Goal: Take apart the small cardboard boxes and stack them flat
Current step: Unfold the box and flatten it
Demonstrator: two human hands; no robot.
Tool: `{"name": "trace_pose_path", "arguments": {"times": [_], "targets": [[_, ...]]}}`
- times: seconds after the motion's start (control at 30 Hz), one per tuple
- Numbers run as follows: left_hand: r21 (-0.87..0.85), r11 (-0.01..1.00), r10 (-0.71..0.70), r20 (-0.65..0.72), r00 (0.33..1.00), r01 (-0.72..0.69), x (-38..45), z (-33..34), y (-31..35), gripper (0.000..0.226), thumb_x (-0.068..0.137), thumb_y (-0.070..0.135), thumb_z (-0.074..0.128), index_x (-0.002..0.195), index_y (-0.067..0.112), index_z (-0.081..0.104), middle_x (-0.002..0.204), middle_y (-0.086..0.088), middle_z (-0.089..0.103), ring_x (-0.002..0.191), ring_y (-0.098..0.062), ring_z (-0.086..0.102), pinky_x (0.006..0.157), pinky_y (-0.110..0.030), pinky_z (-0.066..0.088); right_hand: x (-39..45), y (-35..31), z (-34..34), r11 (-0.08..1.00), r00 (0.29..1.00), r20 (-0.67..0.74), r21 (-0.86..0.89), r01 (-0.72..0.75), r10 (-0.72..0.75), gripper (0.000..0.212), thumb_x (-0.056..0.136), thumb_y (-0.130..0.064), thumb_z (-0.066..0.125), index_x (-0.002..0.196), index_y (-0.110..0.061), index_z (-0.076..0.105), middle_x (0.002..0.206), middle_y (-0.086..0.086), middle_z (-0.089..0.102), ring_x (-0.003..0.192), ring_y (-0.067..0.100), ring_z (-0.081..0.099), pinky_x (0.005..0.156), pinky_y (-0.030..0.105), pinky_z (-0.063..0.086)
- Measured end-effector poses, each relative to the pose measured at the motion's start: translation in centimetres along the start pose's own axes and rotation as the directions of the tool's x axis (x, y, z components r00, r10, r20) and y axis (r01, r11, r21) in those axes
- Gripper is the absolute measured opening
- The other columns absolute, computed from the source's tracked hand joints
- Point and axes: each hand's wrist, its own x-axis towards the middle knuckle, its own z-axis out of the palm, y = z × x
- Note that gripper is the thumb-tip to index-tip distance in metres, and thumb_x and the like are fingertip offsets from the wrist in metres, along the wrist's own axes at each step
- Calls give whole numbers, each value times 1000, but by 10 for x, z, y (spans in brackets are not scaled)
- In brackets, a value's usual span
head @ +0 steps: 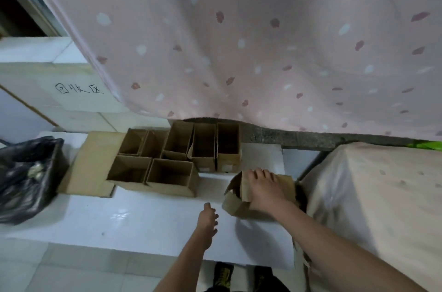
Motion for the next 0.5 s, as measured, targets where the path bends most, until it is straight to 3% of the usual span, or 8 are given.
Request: {"name": "trace_pose_path", "arguments": {"times": [0.23, 0.37, 0.5], "targets": [[-116, 987, 101, -121, 987, -115, -16, -2, 24, 56, 108, 46, 32, 144, 6, 44, 144, -17, 50, 132, -34, 46, 113, -48, 37, -10, 44, -24, 896, 995, -93, 439, 65, -26, 119, 64, -47, 89, 153, -29, 13, 156, -3, 22, 140, 24, 31, 112, 46, 38], [-203, 963, 162, -78, 984, -175, -18, 2, 34, 61, 105, 52, 36, 147, 9, 39, 140, -17, 51, 129, -35, 49, 110, -51, 40, -22, 64, -15, 712, 996, -89, 700, 64, -2, 118, 60, -48, 91, 149, -43, 13, 156, -10, 24, 139, 20, 35, 111, 40, 40], [-280, 943, 178, -24, 984, -178, -20, 11, 38, 62, 104, 53, 37, 150, 11, 34, 136, -14, 51, 121, -32, 52, 103, -50, 45, -34, 78, 2, 581, 999, -38, 813, 38, -13, 120, 60, -41, 93, 150, -42, 14, 155, -6, 30, 140, 19, 34, 114, 45, 38]]}}
